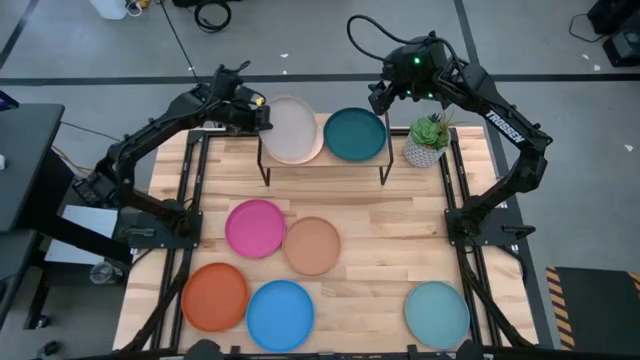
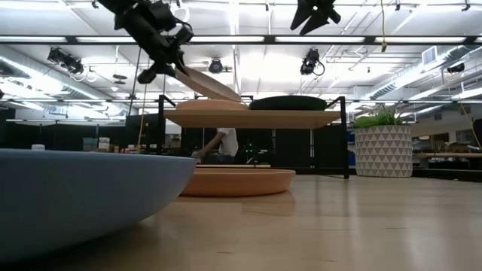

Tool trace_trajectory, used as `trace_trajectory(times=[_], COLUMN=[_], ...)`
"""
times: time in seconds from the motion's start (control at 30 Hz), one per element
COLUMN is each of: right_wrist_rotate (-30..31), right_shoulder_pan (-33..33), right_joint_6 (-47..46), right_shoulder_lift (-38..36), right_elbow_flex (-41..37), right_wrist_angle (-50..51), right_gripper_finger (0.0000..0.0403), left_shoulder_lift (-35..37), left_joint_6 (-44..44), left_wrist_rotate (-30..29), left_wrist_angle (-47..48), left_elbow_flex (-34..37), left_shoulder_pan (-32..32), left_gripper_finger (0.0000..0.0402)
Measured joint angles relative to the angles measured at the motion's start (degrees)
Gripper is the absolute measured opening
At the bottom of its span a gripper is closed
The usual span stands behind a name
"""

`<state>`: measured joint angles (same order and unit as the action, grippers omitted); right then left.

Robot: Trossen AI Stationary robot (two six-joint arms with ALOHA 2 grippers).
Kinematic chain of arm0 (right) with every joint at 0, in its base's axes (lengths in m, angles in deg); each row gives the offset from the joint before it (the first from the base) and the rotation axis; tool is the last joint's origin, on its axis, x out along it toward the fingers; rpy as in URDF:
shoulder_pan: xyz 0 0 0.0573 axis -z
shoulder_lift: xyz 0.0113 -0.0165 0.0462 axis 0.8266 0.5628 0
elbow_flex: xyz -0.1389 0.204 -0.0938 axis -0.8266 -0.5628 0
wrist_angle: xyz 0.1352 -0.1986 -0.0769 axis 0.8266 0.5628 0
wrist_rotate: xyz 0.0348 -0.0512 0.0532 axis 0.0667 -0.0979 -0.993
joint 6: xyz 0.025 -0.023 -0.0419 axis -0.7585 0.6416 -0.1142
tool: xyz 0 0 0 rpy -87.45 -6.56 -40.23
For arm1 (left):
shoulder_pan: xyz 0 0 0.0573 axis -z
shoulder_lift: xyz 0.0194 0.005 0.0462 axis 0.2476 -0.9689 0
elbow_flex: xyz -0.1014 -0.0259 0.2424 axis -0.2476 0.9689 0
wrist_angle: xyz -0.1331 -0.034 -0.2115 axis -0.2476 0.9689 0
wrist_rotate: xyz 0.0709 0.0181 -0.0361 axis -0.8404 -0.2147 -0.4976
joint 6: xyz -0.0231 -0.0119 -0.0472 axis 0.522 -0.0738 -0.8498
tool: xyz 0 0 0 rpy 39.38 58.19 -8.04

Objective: Place and stack plates onto a shelf
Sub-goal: Stack the gray plate on top of the light orange plate on the shelf, then stack the pink plate on top of the dark blue plate on the shelf

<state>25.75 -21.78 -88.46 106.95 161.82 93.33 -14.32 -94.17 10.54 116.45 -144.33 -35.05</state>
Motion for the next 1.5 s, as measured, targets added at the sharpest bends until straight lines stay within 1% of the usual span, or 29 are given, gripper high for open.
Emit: trace_trajectory(times=[0.13,0.23,0.33,0.5,0.63,0.8,0.93,1.03,1.17,1.27,1.33,1.4,1.5], right_wrist_rotate=[0.0,0.0,0.0,0.0,0.0,-0.9,-1.2,-1.8,-6.8,-8.0,-8.0,-8.0,-8.0], right_shoulder_pan=[-0.9,-1.4,-1.7,-2.0,-2.0,-2.2,-2.2,-2.2,-2.2,-2.3,-2.3,-2.2,-2.2], right_joint_6=[0.0,-0.4,-0.6,-0.6,-0.6,-0.6,-0.6,-0.6,2.2,3.4,3.5,3.5,3.5], right_shoulder_lift=[0.0,0.0,0.0,0.0,0.0,0.0,0.0,0.0,0.0,-0.1,-0.1,-0.1,0.0], right_elbow_flex=[0.0,0.0,0.0,0.0,0.0,0.0,0.0,0.0,-0.2,-1.7,-2.6,-2.9,-3.1], right_wrist_angle=[0.0,0.0,0.1,0.1,0.1,0.1,0.1,0.1,-0.1,0.3,1.5,2.8,3.5], right_gripper_finger=[0.0224,0.0224,0.0224,0.0224,0.0224,0.0224,0.0224,0.0224,0.0224,0.0224,0.0224,0.0224,0.0224], left_shoulder_lift=[-1.7,-2.4,-2.4,-2.4,-1.8,0.0,1.9,3.1,4.3,4.8,5.0,5.1,5.1], left_joint_6=[0.0,0.7,2.1,3.9,6.3,12.2,16.8,22.3,30.3,31.3,31.3,31.4,31.4], left_wrist_rotate=[0.9,0.6,0.6,-0.1,-1.2,-6.7,-9.3,-7.3,0.6,5.7,8.5,8.6,4.1], left_wrist_angle=[-0.6,-0.8,-0.8,-0.8,-1.0,-1.0,-0.9,-0.8,-0.8,0.9,5.0,11.3,22.1], left_elbow_flex=[0.0,0.0,0.0,0.0,0.0,0.0,0.0,-1.1,-2.6,-2.7,-2.7,-2.7,-1.9], left_shoulder_pan=[0.3,0.9,1.1,0.9,-0.4,-1.9,-1.7,-0.3,4.9,11.0,15.7,21.1,28.3], left_gripper_finger=[0.0063,0.0081,0.0120,0.0197,0.0238,0.0247,0.0247,0.0247,0.0247,0.0247,0.0247,0.0247,0.0245])
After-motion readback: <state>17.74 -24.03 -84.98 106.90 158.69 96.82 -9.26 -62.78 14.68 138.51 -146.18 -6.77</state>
